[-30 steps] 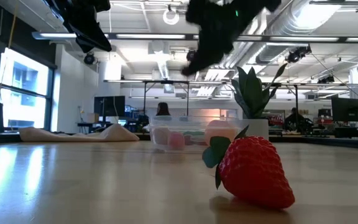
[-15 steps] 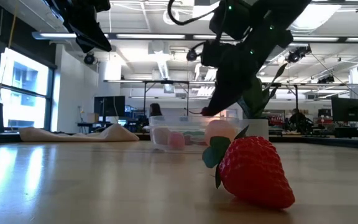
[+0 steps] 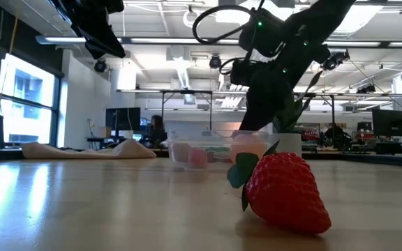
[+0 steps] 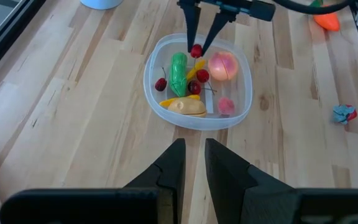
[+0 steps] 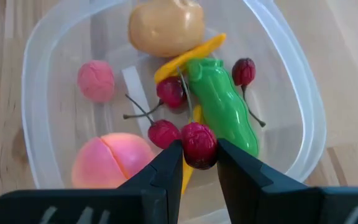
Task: Pick and placing Produce into tupperware
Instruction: Put the red cherry into the transparent bin
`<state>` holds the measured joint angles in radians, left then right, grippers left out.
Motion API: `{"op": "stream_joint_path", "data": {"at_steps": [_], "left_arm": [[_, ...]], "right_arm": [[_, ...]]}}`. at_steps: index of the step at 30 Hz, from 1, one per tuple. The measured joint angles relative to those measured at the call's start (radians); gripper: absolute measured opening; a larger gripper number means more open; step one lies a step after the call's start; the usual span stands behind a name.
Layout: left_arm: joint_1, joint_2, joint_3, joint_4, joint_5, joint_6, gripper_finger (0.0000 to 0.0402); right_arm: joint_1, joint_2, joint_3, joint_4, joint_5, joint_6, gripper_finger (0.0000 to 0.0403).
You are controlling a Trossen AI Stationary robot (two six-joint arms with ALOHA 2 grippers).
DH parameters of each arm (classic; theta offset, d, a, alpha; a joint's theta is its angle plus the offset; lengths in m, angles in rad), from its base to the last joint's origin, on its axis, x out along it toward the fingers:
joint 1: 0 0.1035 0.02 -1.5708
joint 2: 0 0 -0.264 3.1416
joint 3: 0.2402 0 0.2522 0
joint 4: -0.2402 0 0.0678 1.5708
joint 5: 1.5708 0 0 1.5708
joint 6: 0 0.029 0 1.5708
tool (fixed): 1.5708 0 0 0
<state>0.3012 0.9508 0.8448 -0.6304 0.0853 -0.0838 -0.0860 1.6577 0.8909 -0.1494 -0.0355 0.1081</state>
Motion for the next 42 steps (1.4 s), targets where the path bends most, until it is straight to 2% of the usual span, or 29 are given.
{"op": "stream_joint_path", "data": {"at_steps": [33,42], "left_arm": [[0.0,0.0,0.0,0.0,0.0,0.0,0.0051],[0.0,0.0,0.0,0.0,0.0,0.0,0.0051]], "right_arm": [[-0.006,0.034,0.001,0.014,-0.019,-0.03,0.0085],[-0.006,0.034,0.001,0.019,-0.026,-0.03,0.0105]]}}
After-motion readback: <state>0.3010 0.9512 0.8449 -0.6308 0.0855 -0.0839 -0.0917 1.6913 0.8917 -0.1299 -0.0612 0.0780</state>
